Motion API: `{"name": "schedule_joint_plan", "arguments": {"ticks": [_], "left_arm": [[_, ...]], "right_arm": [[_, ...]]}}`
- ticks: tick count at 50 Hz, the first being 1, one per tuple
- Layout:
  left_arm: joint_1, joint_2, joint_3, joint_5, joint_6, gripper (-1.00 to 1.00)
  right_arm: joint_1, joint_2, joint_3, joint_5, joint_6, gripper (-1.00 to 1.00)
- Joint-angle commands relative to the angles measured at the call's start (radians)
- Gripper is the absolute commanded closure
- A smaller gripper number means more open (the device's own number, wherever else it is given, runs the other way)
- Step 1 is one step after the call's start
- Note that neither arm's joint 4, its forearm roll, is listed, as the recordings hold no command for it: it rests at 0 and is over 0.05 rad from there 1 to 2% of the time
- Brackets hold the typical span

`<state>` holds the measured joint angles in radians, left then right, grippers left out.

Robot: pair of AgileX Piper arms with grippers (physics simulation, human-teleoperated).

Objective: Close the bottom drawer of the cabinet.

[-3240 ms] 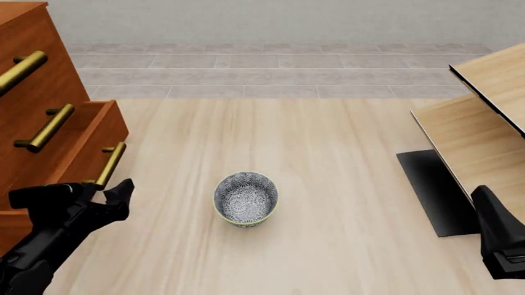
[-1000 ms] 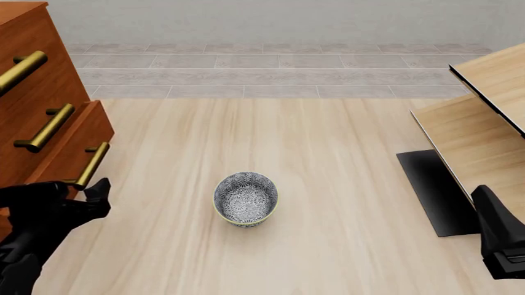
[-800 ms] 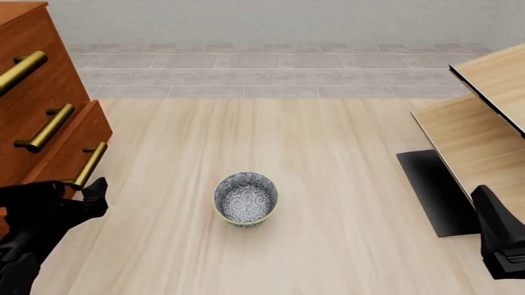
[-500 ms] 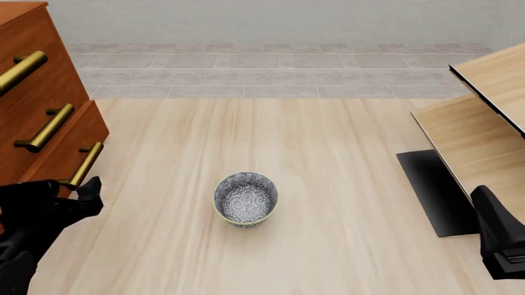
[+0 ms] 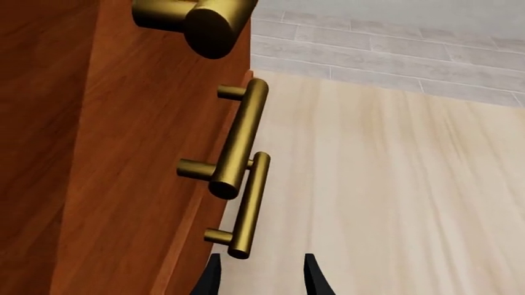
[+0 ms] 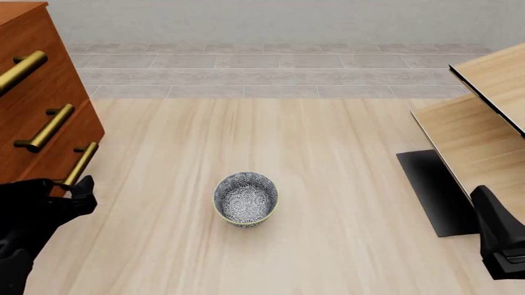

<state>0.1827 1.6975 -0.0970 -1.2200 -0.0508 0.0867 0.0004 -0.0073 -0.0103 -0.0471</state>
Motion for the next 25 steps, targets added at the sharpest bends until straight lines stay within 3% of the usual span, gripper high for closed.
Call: {"name": "schedule_joint_plan", "arguments": {"ticks": [1,25], "left_arm": [[0.045,0.001,0.004,0.000,0.005,-1.00],[0.105,-0.010,0.001,0.000,0.032,-1.00]], "right_arm": [[0.000,0.000,-0.001,0.001,-0.001,-1.00],[0.002,0.000,-0.002,-0.001,-0.003,-1.00]]}}
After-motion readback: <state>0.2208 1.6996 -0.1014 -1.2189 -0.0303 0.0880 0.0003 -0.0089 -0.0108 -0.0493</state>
